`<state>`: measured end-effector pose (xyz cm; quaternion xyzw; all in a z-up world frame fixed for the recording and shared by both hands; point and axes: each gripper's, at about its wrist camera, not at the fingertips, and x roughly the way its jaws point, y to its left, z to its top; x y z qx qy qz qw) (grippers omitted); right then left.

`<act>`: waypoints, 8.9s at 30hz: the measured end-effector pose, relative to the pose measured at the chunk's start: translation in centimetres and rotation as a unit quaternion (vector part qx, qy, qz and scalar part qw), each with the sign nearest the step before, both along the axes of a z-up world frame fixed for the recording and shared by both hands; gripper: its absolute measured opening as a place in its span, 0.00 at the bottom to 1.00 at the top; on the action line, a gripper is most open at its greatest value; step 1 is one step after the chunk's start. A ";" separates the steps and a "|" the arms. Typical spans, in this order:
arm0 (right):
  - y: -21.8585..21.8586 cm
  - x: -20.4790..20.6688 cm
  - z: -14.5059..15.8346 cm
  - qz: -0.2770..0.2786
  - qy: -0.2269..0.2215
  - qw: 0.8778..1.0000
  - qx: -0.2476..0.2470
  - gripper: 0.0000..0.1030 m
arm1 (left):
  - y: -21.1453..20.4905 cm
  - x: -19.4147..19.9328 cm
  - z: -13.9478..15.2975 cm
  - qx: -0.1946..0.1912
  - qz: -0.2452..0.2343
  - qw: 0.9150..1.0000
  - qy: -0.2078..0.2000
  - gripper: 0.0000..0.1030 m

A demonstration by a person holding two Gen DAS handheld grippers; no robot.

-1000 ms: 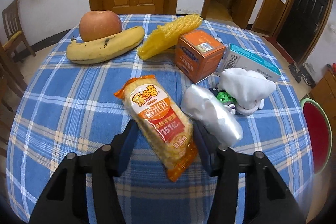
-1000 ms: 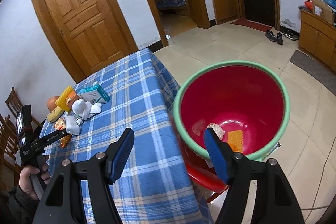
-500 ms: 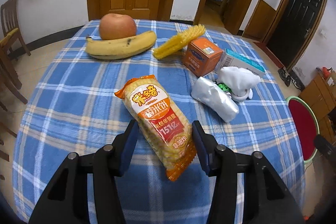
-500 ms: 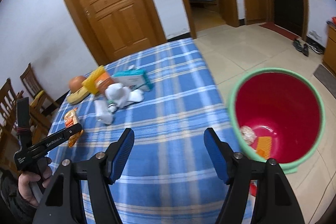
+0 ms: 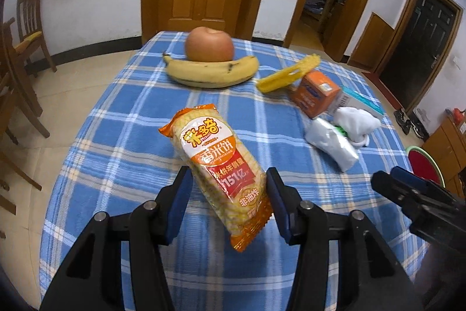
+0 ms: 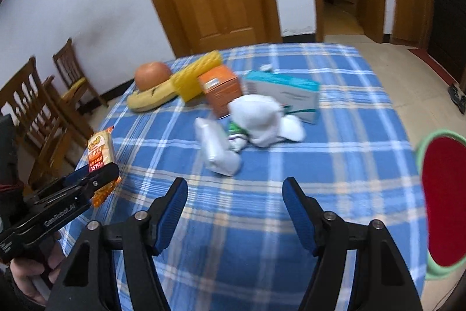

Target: Collect trash

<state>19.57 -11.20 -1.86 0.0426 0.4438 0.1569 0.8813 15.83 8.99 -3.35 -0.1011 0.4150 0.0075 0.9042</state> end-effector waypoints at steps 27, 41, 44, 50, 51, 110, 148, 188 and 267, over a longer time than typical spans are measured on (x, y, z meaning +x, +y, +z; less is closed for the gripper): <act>1.8 2.7 -3.0 0.003 0.031 0.999 -0.021 0.18 | 1.0 -0.8 -0.2 -0.017 0.006 1.000 0.002 0.51; 1.0 0.5 -1.1 0.014 0.004 1.000 0.003 0.03 | -0.4 -1.3 0.7 -0.015 -0.006 1.000 -0.006 0.51; 0.6 -0.1 -0.5 0.013 -0.004 1.000 0.008 0.03 | -0.8 -1.5 1.0 -0.014 -0.010 1.000 -0.008 0.51; -0.4 -1.4 0.7 0.009 -0.019 1.000 0.017 0.03 | -1.6 -2.0 1.6 -0.014 -0.018 1.000 -0.014 0.51; -0.5 -1.5 0.9 0.008 -0.021 1.000 0.017 0.02 | -1.8 -2.1 1.7 -0.014 -0.019 1.000 -0.015 0.51; -13.9 -8.3 4.3 -0.109 -0.076 0.989 0.058 0.14 | -9.7 -3.6 5.5 -0.009 -0.097 0.994 -0.040 0.51; 2.5 3.4 -1.9 0.053 -0.013 0.997 -0.060 0.35 | -0.3 -1.7 0.7 -0.025 -0.005 1.000 -0.001 0.51; -12.3 -6.9 4.3 -0.098 -0.063 0.991 0.059 0.33 | -10.6 -3.5 5.4 -0.016 -0.123 0.992 -0.037 0.51; -25.8 -10.5 1.0 -0.247 -0.038 0.965 0.076 0.66 | -25.0 1.2 2.3 0.000 -0.232 0.973 -0.007 0.63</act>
